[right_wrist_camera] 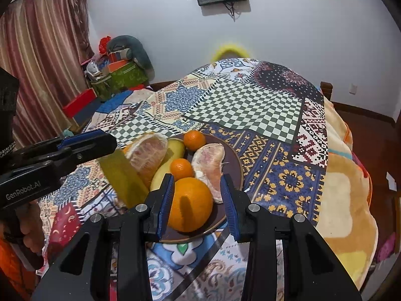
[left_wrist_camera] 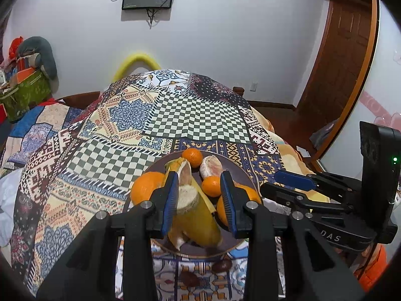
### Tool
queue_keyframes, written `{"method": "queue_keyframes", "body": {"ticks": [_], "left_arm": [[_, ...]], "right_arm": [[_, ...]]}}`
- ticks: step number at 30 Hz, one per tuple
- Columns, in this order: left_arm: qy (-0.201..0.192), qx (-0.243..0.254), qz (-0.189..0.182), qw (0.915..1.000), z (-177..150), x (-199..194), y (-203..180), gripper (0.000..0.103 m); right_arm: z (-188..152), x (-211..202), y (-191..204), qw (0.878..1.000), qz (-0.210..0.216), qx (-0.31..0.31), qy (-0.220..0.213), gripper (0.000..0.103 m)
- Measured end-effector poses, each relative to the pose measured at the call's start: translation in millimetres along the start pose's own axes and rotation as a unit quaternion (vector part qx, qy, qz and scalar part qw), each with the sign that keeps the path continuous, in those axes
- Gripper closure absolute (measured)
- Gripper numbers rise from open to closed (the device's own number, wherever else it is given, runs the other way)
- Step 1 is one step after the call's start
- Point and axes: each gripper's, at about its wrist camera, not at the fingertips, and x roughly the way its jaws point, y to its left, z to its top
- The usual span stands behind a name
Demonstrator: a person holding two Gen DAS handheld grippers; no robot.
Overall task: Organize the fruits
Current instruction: 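Grasp a dark red date with the right gripper while the left grasps the other date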
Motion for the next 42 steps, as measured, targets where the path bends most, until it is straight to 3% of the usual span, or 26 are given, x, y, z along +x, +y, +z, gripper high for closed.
{"method": "queue_keyframes", "body": {"ticks": [6, 13, 23, 35, 37, 39, 42], "left_arm": [[0.002, -0.007, 0.007, 0.9999, -14.4, -22.3, 3.7, 0.067], [0.032, -0.014, 0.012, 0.9993, -43.3, -32.1, 10.3, 0.067], [0.1, -0.02, 0.004, 0.9948, -88.8, -9.4, 14.6, 0.067], [0.133, -0.022, -0.008, 0.9908, -104.9, 19.1, 15.6, 0.067], [0.134, -0.022, -0.007, 0.9907, -106.1, 21.5, 16.2, 0.071], [0.137, -0.019, -0.008, 0.9903, -107.2, 24.4, 16.7, 0.08], [0.133, -0.018, -0.01, 0.9909, -107.5, 24.4, 17.4, 0.081]], "right_arm": [[-4.0, -18.4, 15.6, 1.0, 0.001, -0.014, -0.004, 0.068], [-18.8, -26.1, 34.2, 1.0, 0.0, -0.026, 0.007, 0.066], [-45.2, -11.4, 44.4, 0.998, 0.003, -0.029, 0.048, 0.065], [-57.5, 7.5, 47.6, 0.997, 0.015, -0.023, 0.079, 0.065], [-58.6, 11.4, 48.4, 0.996, 0.018, -0.024, 0.083, 0.065], [-59.7, 15.9, 49.9, 0.996, 0.022, -0.026, 0.088, 0.065], [-60.7, 22.2, 53.0, 0.995, 0.027, -0.03, 0.094, 0.065]]}}
